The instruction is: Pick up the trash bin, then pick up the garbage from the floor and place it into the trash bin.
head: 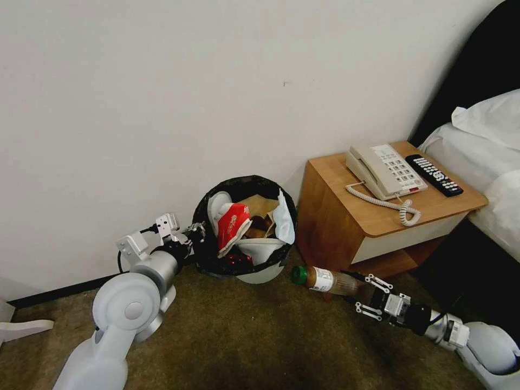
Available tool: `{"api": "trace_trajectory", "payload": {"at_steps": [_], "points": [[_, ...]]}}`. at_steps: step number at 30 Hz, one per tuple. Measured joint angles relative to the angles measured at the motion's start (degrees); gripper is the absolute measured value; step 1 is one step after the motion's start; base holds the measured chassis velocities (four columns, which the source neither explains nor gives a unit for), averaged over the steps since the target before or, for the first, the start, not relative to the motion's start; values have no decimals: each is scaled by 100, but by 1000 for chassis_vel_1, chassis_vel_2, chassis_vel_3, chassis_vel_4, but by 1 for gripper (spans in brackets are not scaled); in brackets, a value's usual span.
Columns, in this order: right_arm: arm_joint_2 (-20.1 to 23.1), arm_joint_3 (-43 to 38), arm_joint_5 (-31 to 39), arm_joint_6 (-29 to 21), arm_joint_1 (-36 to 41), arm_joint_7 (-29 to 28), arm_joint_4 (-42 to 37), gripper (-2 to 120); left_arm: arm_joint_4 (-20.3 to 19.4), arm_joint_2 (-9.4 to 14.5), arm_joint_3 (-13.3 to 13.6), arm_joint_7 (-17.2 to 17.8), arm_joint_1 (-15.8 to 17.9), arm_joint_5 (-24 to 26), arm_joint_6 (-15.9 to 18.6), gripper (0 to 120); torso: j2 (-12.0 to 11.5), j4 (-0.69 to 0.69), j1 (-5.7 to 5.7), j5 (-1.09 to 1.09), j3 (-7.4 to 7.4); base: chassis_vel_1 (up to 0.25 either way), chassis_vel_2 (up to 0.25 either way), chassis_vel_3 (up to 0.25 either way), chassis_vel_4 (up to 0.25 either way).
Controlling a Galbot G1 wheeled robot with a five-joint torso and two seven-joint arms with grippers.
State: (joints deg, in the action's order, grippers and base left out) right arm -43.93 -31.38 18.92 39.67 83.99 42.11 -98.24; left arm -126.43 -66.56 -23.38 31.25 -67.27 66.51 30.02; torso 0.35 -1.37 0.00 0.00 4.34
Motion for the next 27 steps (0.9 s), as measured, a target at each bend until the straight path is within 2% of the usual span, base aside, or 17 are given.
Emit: {"api": "trace_trajectory", "payload": {"at_steps": [17,27], "points": [[407,-153,693,-228,-87,-86,-948,46,68,-4,2,-1,36,-15,-1,4,0,0,0,0,0,0,0,0,0],[888,-90,1170,-602,-661,-306,-1467,46,84,27,80,-7,20,-45,-3,4,0,0,0,0,0,0,0,0,0]]}}
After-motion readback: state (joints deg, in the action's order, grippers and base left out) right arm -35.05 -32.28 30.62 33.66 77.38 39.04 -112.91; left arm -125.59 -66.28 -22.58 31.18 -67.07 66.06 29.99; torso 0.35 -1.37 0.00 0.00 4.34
